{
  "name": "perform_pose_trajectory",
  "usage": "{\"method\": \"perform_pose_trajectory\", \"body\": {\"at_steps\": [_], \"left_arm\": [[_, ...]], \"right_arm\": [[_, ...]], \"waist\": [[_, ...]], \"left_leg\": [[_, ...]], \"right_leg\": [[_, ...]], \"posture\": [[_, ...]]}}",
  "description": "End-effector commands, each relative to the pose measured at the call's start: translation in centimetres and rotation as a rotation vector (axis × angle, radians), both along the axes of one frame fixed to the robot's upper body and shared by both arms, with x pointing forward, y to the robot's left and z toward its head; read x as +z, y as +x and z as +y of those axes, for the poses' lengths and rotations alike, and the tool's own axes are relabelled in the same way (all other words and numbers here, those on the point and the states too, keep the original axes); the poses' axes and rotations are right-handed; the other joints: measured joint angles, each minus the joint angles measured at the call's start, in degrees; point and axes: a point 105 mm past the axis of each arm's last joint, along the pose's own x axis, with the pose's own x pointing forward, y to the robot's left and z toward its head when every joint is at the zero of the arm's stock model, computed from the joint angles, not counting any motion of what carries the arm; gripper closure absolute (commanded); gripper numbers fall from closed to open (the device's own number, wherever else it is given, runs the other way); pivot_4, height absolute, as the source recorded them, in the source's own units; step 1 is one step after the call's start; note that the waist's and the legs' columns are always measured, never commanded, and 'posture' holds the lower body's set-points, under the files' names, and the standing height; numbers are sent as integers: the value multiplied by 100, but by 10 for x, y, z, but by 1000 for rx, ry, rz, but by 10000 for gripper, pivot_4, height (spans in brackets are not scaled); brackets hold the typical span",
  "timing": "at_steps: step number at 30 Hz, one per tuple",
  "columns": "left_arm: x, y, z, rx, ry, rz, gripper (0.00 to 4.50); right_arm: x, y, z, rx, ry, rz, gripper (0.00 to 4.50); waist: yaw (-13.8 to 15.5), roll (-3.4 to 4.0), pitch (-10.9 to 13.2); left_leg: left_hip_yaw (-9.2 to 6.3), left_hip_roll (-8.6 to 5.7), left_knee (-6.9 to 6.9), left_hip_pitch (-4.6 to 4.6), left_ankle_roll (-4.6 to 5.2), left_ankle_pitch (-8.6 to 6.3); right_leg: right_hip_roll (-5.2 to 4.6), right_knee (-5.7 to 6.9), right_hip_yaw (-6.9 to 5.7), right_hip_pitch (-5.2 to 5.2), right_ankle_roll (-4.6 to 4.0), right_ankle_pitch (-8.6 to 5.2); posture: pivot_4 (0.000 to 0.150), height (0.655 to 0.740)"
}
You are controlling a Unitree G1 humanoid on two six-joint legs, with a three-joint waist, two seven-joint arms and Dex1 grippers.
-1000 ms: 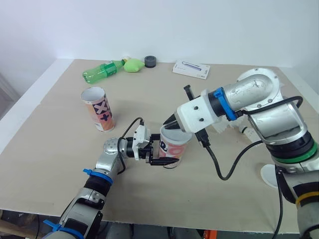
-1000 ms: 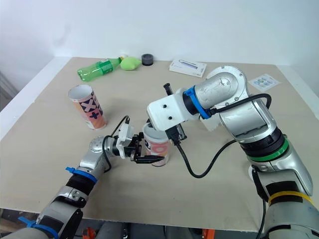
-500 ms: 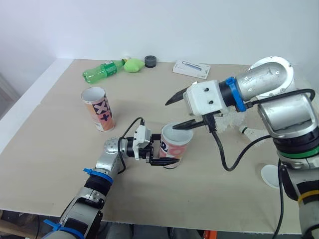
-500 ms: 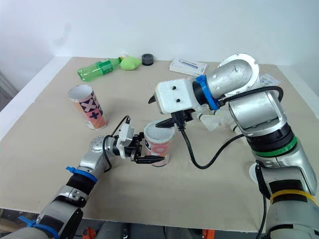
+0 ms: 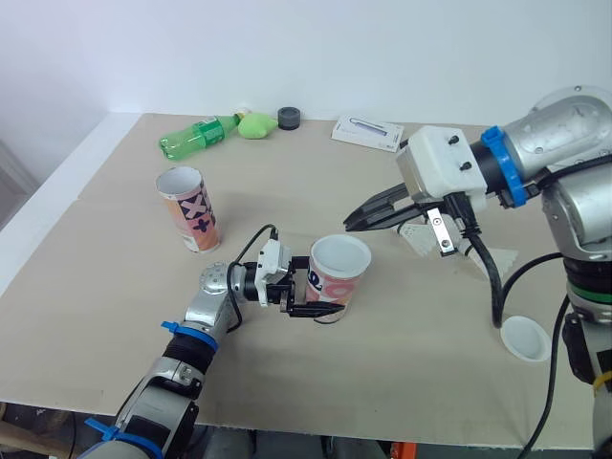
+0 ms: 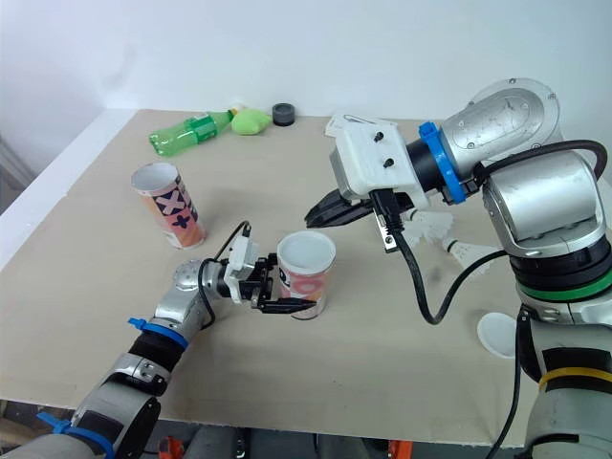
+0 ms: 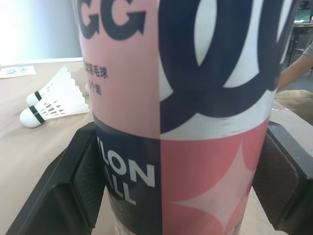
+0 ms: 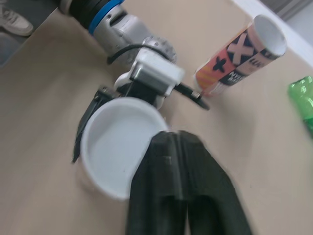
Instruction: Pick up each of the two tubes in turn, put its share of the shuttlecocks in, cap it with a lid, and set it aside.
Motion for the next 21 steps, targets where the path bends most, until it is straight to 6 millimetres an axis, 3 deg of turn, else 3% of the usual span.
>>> {"method": "perform_pose_trajectory", "body": {"at_steps": [1, 5, 12, 21], "left_arm": [[-17, 0, 2, 11, 62, 40, 7671], [-18, 0, 1, 13, 62, 42, 7671], [-19, -1, 2, 18, 62, 42, 7671], [-19, 0, 4, 29, 60, 43, 7671]], "right_arm": [[1, -3, -2, 27, -22, -18, 44688], [-4, 4, 2, 29, -59, -49, 44688], [-16, -5, 0, 107, -177, -4, 44688], [-6, -18, 6, 189, -175, 41, 44688]], "waist": [[0, 0, 0], [0, 0, 0], [0, 0, 1], [-1, 0, 2]], "left_leg": [[0, 0, 0, 0, 0, 0], [1, 0, 0, 0, 0, 0], [0, 0, 0, -5, 0, 0], [1, 0, -1, -4, 0, 0]], "right_leg": [[0, 0, 0, 0, 0, 0], [0, 0, 0, 0, 1, 0], [-1, -1, 0, -4, 2, -2], [-2, -1, 1, -4, 1, -1]], "posture": [[1500, 7294], [1500, 7294], [1500, 7294], [1500, 7294]]}}
